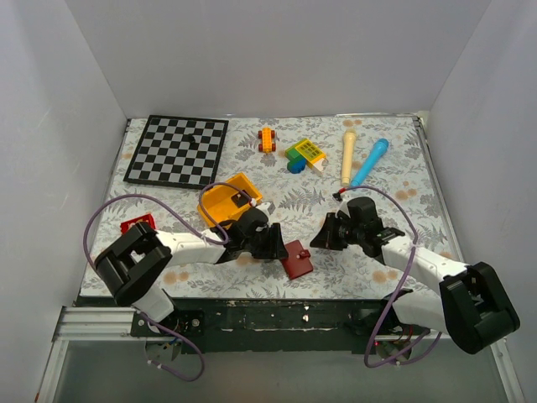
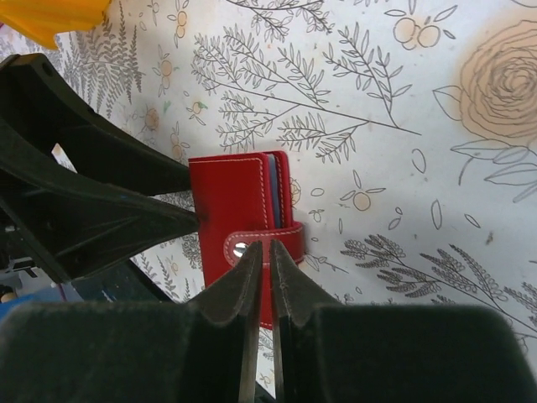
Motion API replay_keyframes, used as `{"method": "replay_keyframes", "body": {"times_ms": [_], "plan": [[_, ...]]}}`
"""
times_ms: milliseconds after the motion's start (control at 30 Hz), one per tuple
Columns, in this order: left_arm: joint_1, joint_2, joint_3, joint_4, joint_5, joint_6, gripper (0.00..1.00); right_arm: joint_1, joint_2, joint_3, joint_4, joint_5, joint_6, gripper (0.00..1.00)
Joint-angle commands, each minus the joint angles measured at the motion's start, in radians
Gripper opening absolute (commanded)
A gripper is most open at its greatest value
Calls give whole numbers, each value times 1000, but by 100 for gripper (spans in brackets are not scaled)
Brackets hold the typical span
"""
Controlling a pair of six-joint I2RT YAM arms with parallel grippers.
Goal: Put the credit cards into the card holder
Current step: Close the card holder at the center of the board.
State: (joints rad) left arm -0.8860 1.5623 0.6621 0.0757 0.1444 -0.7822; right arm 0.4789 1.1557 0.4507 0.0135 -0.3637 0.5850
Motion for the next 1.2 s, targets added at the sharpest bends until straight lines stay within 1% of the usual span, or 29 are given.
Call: {"method": "replay_keyframes", "body": {"times_ms": [0,133,267,300,333,367,433,467,500,600,733,900,1067,1167], "plan": [[-11,31,16,-24,-9,3,41,18,36,49,85,-57,-1,15],[-16,58,24,-24,-5,6,34,41,65,62,77,-61,-5,15],[-18,61,24,-25,-5,6,35,72,61,51,39,-25,-5,14],[-18,55,21,-28,-6,6,39,76,50,43,22,6,-1,15],[-19,44,18,-31,-11,5,47,81,36,40,13,29,-1,16],[-18,29,14,-37,-17,4,52,82,21,34,0,51,-2,18],[-18,-13,2,-54,-40,4,58,82,-14,29,-12,94,1,22],[-21,-36,-4,-65,-58,6,61,82,-33,26,-50,117,3,24],[-19,-62,-5,-70,-81,8,62,82,-54,26,-59,132,4,25],[-22,-94,4,-112,-91,31,61,82,-100,29,-101,184,12,27],[-42,-59,39,-145,-88,38,58,82,-151,31,-145,232,18,27],[-85,-9,59,-136,-77,-11,55,82,-177,26,-165,243,24,27],[-97,27,53,-94,-45,-69,54,83,-188,26,-170,240,26,27],[-100,60,70,-82,-42,-72,46,82,-185,28,-181,227,16,25]]}}
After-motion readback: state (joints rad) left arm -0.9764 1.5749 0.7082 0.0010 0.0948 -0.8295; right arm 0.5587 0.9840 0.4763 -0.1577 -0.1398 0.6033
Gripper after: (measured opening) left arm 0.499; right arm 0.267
